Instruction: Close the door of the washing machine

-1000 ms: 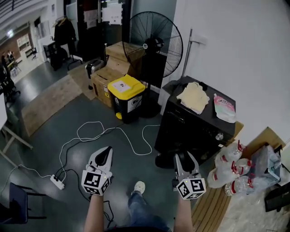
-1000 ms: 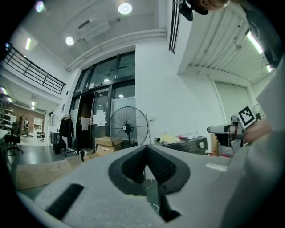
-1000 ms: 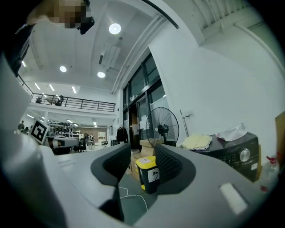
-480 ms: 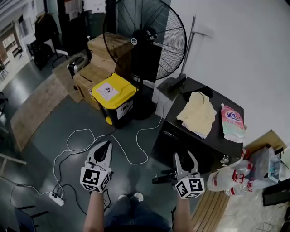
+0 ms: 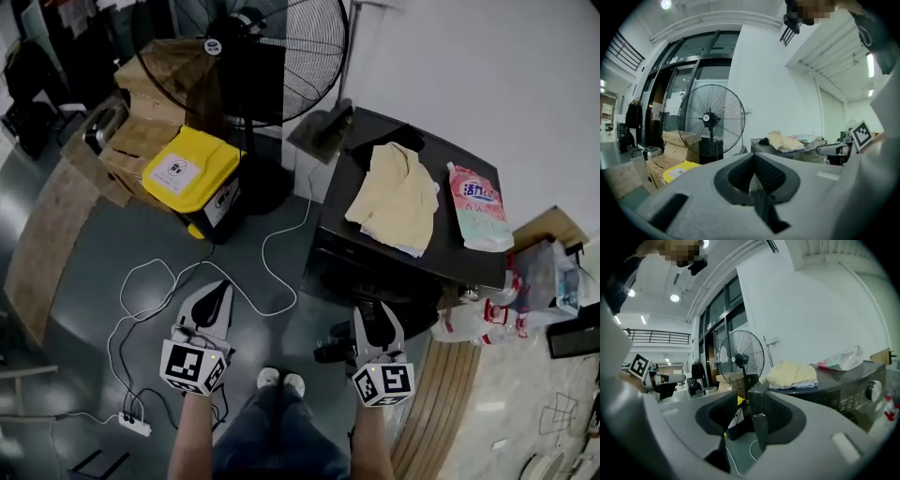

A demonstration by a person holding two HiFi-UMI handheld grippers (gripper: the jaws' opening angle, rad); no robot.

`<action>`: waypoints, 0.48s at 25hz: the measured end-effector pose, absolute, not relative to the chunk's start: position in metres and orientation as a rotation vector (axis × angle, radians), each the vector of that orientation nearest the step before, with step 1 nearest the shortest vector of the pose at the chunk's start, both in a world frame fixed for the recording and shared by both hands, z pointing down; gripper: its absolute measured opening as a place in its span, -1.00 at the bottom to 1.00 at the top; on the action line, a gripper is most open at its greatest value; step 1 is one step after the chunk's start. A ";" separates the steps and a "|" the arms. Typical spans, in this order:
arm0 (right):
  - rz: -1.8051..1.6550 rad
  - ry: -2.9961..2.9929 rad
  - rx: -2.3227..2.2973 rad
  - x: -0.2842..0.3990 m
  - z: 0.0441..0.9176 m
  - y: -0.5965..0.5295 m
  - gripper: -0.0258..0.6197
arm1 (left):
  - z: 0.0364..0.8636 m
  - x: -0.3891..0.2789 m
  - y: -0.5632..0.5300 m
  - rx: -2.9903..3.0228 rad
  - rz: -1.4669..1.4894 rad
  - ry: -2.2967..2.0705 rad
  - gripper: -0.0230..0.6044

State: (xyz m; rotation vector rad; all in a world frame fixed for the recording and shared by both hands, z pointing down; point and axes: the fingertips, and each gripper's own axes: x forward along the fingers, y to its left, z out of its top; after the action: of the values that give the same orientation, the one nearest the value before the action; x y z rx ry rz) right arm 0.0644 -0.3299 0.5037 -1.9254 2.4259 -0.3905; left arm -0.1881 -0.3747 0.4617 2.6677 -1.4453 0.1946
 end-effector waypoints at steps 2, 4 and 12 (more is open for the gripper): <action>-0.437 2.378 -1.988 0.068 0.527 -0.323 -0.39 | 0.479 -0.177 -0.376 2.677 0.221 -1.380 -0.92; -0.485 2.316 -2.065 0.075 0.553 -0.311 -0.39 | 0.500 -0.163 -0.374 2.691 0.254 -1.303 -0.92; -0.701 2.071 -2.362 0.087 0.679 -0.233 -0.40 | 0.619 -0.116 -0.346 2.681 0.344 -1.051 -0.92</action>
State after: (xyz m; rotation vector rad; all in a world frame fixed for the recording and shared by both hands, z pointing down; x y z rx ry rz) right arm 0.0872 -0.2326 0.6789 -2.3617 2.0705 -0.7010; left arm -0.1159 -0.3458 0.6195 2.6814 -1.0508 0.3444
